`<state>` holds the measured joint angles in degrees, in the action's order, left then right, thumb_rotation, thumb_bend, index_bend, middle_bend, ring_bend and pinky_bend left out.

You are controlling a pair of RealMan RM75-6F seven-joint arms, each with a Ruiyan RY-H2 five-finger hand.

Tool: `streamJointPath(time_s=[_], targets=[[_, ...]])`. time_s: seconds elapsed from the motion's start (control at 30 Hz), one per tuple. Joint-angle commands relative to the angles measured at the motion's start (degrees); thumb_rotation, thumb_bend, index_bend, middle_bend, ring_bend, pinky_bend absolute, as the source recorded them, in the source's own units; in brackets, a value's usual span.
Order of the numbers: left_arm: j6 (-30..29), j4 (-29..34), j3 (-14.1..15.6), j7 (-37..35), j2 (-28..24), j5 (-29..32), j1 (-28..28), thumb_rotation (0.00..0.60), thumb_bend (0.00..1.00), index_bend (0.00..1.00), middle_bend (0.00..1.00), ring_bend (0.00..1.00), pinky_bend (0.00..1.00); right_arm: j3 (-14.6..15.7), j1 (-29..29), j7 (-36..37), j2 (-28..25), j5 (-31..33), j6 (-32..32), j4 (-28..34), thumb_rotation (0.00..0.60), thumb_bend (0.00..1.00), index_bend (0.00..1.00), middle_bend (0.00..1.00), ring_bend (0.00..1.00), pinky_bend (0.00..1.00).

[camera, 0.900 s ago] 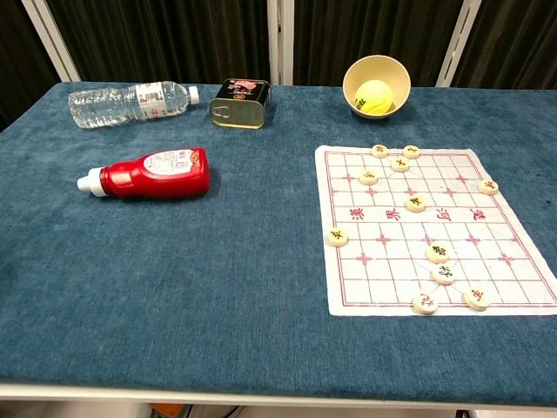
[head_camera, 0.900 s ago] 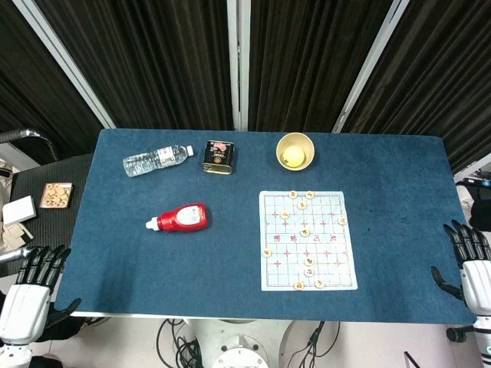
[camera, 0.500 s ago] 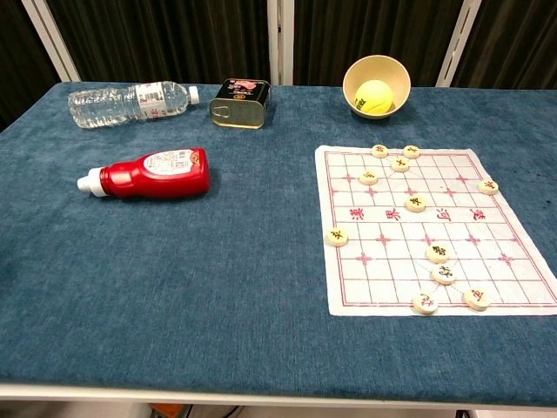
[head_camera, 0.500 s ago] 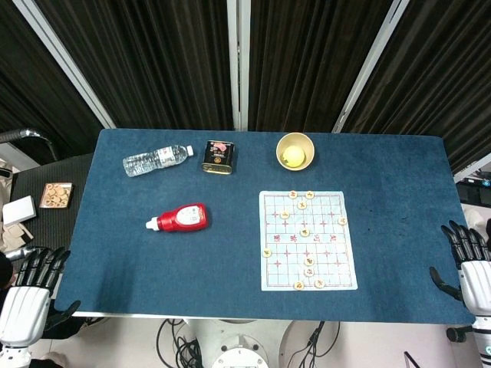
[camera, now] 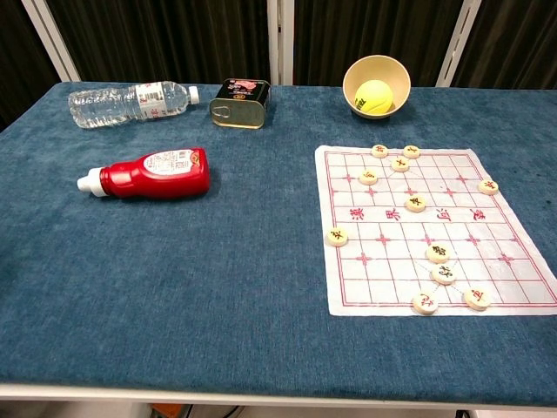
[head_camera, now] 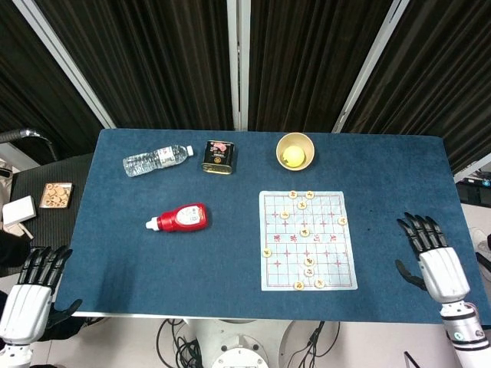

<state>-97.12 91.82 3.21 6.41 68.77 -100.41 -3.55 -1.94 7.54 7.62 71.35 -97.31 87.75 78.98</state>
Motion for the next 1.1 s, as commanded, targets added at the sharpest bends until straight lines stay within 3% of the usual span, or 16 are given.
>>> streamJointPath(time_s=[0.03,0.2,0.4,0.73,1.1], targets=[[-0.55,-0.31,0.10,-0.40,0.05,-0.02,-0.35,0.600,0.12,0.09,0.07,0.00,0.00,-0.79,5.24,-9.58,1.38,-3.00,-5.77,6.97,0.600,0.23,0.00,0.00,0.00,0.00],[-1.41,-0.69,0.40,-0.73,0.12,-0.16,-1.00,0.600,0.12,0.09,0.07,0.00,0.00,-2.28,10.64,-18.81,5.80,-1.56,-14.52,11.25,0.600,0.23,0.03,0.00,0.00,0.00],[-2.00,-1.28,0.54,-1.33,0.20,-0.01,-1.53,0.600,0.12,0.09,0.07,0.00,0.00,-4.24,15.32,-27.51,13.76,4.01,-22.70,10.78,0.600,0.23,0.07,0.00,0.00,0.00],[-2.03,-1.91,0.54,-2.23,0.14,0.17,-1.70,0.600,0.12,0.09,0.07,0.00,0.00,-6.13,20.08,-34.39,23.28,11.58,-28.60,6.13,0.600,0.23,0.14,0.00,0.00,0.00],[-2.08,-2.82,0.55,-3.37,0.24,0.60,-1.94,0.600,0.12,0.09,0.07,0.00,0.00,-5.55,22.76,-38.43,28.82,16.69,-31.36,2.54,0.600,0.23,0.26,0.00,0.00,0.00]])
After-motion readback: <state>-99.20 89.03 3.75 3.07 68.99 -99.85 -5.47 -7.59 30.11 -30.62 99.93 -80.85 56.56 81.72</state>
